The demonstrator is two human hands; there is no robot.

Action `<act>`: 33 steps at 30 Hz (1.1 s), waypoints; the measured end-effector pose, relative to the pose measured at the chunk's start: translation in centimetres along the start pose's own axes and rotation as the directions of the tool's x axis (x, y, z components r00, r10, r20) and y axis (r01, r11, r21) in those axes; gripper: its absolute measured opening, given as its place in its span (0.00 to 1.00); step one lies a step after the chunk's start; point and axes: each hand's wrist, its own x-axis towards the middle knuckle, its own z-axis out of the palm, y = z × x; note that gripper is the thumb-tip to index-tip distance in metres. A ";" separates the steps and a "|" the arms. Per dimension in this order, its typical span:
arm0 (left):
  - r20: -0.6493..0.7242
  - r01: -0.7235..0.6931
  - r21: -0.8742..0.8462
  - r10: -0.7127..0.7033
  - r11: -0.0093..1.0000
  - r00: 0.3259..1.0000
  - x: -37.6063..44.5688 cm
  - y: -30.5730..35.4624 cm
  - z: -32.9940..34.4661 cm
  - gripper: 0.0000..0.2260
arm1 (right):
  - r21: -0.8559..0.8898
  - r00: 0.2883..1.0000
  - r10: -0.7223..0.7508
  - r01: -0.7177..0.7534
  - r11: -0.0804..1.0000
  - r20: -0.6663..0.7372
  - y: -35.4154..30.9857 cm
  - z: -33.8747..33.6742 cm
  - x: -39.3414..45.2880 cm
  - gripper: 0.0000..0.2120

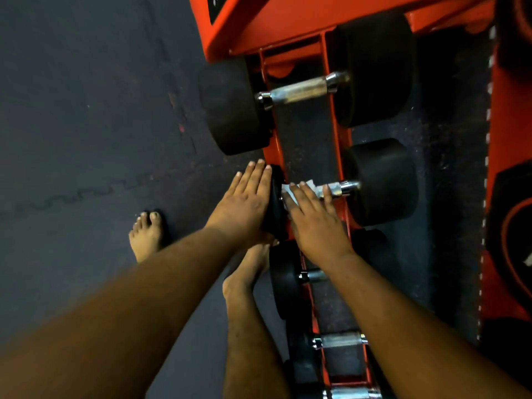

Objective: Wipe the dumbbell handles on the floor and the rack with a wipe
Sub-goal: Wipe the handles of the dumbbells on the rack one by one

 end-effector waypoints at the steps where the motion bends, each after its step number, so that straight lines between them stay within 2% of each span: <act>1: 0.022 0.000 0.014 -0.001 1.000 1.000 0.5 -0.1 -0.4 0.65 | -0.016 1.000 -0.002 0.002 1.000 -0.026 0.4 0.0 0.2 0.28; 3: 0.056 0.005 0.017 -0.006 1.000 0.998 1.2 0.0 -0.6 0.69 | -0.030 0.999 0.024 -0.026 0.999 -0.047 1.0 -0.3 1.7 0.22; 6: 0.050 0.013 -0.018 -0.012 1.000 0.999 1.3 -0.2 -0.4 0.71 | 0.014 0.998 0.042 -0.042 0.999 0.049 1.0 -1.1 5.1 0.15; 9: 0.045 0.010 -0.045 -0.008 0.999 0.999 1.4 -0.2 -0.5 0.70 | 0.038 1.000 0.009 -0.009 0.999 0.003 1.4 -0.9 2.8 0.20; 12: 0.042 0.021 -0.039 -0.019 0.999 0.999 1.3 -0.2 -0.6 0.70 | -0.076 1.000 -0.006 0.005 0.997 -0.009 1.7 -0.2 -0.2 0.28; 18: 0.046 0.010 -0.042 -0.008 0.999 0.999 1.2 -0.1 -1.1 0.69 | -0.101 0.989 0.025 -0.010 0.995 0.148 1.2 -1.8 5.5 0.19; 23: 0.054 0.021 -0.075 -0.017 0.997 0.998 1.1 -0.1 -1.1 0.69 | -0.126 0.995 0.094 -0.088 0.988 0.046 2.5 -1.1 0.0 0.32; 26: 0.041 0.018 -0.066 -0.016 0.998 0.999 1.1 -0.1 -1.1 0.69 | -0.152 0.983 0.134 -0.114 0.982 0.129 3.1 -1.6 1.1 0.33; 29: 0.053 0.014 -0.071 -0.010 0.997 0.999 1.1 0.0 -1.4 0.70 | -0.118 0.932 0.150 -0.117 0.986 0.331 3.6 -3.5 5.3 0.31; 30: 0.055 0.013 -0.071 -0.009 0.997 0.998 1.1 0.0 -1.5 0.70 | -0.109 0.921 0.161 -0.130 0.985 0.356 3.8 -3.9 5.7 0.31; 33: 0.055 0.017 -0.072 -0.013 0.997 0.998 0.9 0.0 -1.4 0.70 | -0.187 0.948 0.215 -0.173 0.967 0.236 3.4 -3.3 2.9 0.32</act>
